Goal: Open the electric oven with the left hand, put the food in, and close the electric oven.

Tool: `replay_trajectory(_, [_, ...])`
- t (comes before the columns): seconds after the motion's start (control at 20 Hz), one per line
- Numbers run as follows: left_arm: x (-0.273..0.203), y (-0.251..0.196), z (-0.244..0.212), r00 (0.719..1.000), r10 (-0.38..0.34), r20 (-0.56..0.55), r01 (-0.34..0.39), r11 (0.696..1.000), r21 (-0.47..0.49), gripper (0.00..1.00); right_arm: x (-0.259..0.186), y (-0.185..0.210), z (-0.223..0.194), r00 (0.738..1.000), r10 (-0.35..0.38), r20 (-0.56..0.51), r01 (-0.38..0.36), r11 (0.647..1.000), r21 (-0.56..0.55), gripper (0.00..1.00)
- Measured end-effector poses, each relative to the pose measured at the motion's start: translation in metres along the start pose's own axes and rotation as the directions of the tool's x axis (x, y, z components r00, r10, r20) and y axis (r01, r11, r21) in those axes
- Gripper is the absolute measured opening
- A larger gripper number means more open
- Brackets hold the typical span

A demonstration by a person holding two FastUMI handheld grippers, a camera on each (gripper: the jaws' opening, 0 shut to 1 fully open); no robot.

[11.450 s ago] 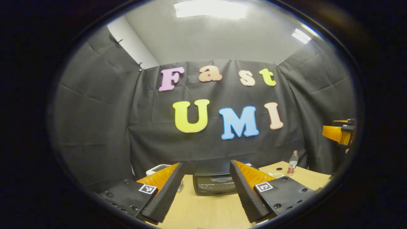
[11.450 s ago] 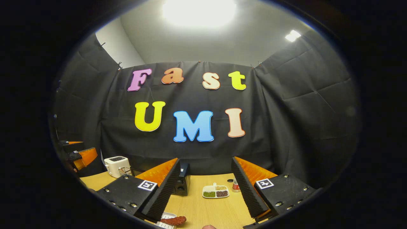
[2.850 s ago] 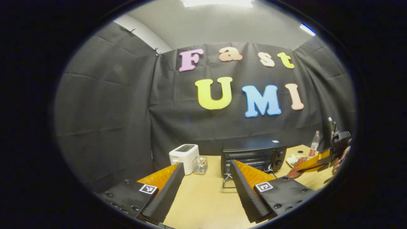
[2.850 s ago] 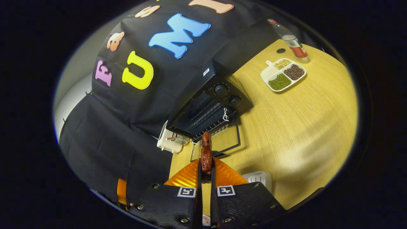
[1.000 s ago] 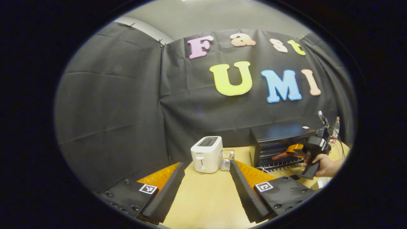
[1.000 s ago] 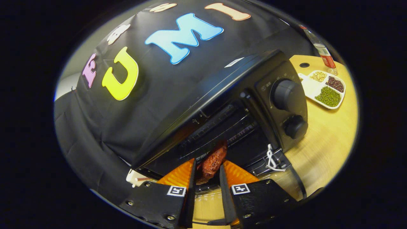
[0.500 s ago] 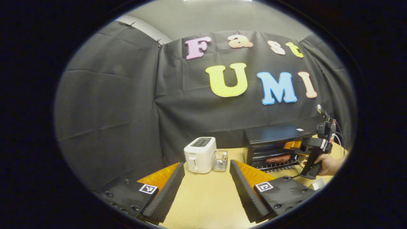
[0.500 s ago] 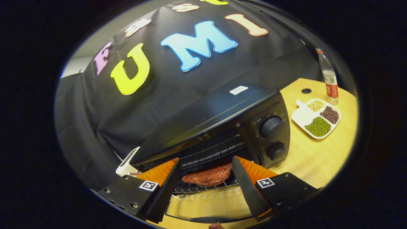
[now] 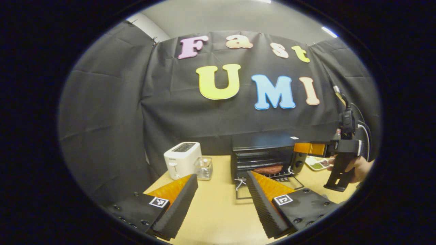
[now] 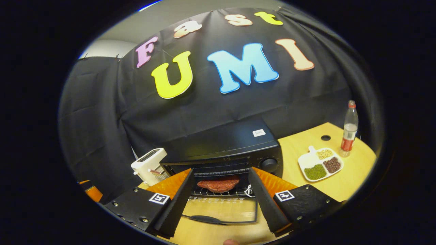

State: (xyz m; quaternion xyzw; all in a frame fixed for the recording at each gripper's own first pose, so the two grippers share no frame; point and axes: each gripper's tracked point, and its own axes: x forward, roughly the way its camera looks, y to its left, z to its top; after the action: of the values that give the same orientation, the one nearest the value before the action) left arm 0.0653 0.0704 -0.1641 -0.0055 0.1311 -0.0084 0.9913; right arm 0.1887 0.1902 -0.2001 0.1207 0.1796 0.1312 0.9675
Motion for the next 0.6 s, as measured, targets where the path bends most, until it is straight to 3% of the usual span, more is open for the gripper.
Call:
replay_trajectory(0.05, [0.004,-0.011,-0.005,1.000,-0.019,-0.011,0.019,1.000,-0.004,0.96,-0.009,-0.005,0.006,1.000,-0.008,0.013,0.008,1.000,-0.030,0.97])
replay_trajectory(0.1, [0.007,-0.021,-0.010,0.999,-0.041,-0.023,0.040,0.999,-0.010,0.90,-0.019,-0.009,0.010,1.000,-0.017,0.025,0.018,0.998,-0.055,0.97])
replay_trajectory(0.5, [0.035,-0.085,-0.075,0.972,-0.163,-0.169,0.152,0.985,-0.076,0.90,-0.087,-0.049,0.029,0.993,-0.101,0.063,0.106,0.990,-0.093,0.97])
replay_trajectory(0.6, [0.044,-0.097,-0.094,0.958,-0.185,-0.218,0.170,0.982,-0.086,0.96,-0.105,-0.060,0.033,0.989,-0.131,0.071,0.138,0.985,-0.108,0.97])
